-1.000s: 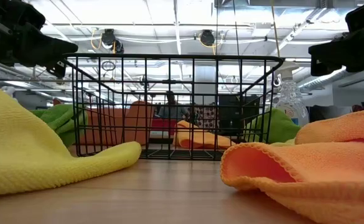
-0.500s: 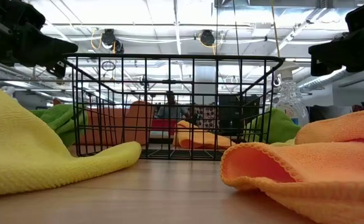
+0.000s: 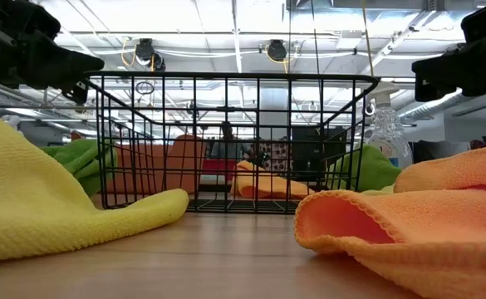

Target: Sort microfiber towel by color & place in baskets

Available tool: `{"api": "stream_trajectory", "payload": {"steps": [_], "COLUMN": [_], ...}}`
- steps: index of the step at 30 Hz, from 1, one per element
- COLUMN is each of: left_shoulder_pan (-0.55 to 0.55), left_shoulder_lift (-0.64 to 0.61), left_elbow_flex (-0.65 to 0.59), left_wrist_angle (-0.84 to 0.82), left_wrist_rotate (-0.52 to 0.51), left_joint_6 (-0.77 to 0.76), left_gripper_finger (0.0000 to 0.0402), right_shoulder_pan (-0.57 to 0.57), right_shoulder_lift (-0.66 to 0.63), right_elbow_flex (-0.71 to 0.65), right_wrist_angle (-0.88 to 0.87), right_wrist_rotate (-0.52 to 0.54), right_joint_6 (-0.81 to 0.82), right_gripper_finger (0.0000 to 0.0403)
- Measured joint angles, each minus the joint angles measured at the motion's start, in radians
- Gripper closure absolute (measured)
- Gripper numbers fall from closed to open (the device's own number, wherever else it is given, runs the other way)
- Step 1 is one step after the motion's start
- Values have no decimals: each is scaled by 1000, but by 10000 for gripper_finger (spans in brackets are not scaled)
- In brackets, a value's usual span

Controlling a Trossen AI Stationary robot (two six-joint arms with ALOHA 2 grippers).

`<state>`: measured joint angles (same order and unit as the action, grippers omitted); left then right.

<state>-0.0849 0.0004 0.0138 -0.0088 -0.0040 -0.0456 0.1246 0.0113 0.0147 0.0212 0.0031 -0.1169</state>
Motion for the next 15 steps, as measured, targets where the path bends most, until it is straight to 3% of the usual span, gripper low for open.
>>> {"api": "stream_trajectory", "payload": {"steps": [15], "left_shoulder_pan": [0], "left_shoulder_lift": [0], "left_elbow_flex": [0], "left_wrist_angle": [0], "left_wrist_rotate": [0], "left_joint_6": [0], "left_gripper_finger": [389], "right_shoulder_pan": [0], "right_shoulder_lift": [0], "right_elbow_flex": [-1], "right_wrist_angle": [22], "right_wrist_rotate": [1], "right_joint_6": [27], "right_gripper_finger": [403]}}
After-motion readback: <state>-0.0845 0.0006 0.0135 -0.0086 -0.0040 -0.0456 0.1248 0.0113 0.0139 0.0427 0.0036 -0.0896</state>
